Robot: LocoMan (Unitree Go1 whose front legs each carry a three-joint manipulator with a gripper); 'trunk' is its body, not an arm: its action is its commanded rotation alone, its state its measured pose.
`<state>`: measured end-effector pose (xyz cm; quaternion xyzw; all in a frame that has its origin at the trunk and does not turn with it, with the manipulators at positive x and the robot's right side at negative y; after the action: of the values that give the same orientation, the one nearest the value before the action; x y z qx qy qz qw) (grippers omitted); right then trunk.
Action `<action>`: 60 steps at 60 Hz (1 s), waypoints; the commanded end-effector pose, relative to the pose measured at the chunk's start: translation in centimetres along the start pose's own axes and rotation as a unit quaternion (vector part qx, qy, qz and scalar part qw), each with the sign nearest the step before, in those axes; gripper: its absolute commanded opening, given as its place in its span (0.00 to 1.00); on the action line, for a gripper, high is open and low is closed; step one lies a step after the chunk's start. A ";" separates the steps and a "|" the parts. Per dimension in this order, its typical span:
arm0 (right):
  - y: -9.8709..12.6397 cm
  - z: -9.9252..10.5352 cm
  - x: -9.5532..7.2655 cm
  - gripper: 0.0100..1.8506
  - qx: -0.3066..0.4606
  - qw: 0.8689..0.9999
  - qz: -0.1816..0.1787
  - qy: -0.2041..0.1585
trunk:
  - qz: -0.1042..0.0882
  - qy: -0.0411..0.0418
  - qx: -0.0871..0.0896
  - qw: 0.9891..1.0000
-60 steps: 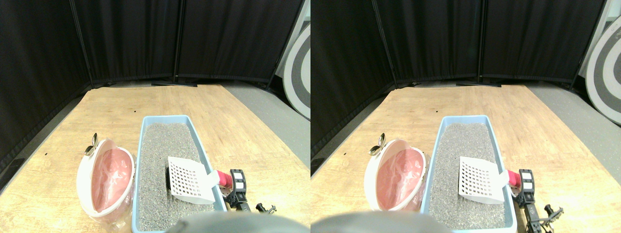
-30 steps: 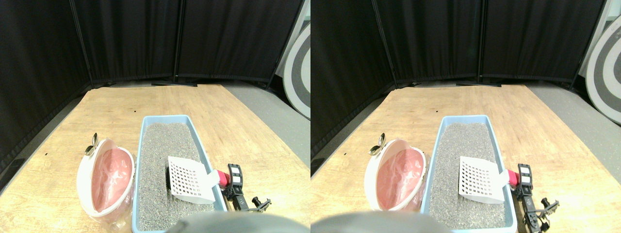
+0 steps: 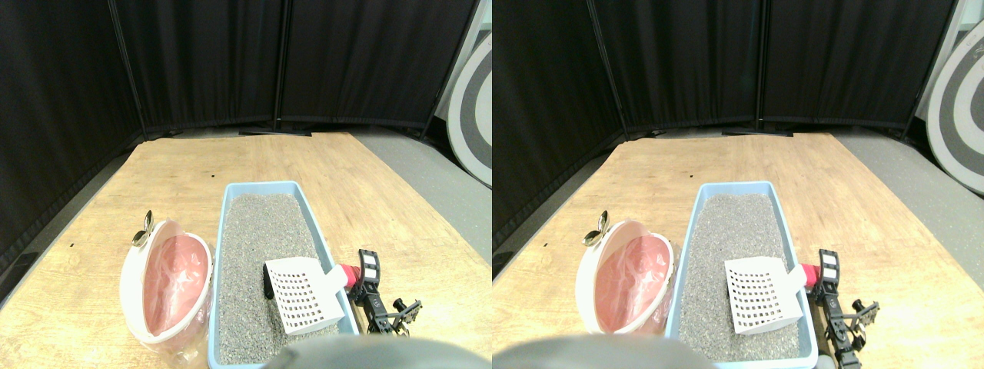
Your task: Scoop (unimanual)
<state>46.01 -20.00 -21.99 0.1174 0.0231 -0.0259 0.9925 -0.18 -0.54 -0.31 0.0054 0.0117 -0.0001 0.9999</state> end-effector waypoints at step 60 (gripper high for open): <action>-0.5 6.2 -0.2 0.03 -0.114 0.993 -0.006 -0.037 | 0.004 0.005 -0.024 1.000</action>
<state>45.58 -21.47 -17.70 0.0134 0.0189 -0.0219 0.9995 -0.24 -0.55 -0.27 -0.0021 0.0112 0.0035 0.9999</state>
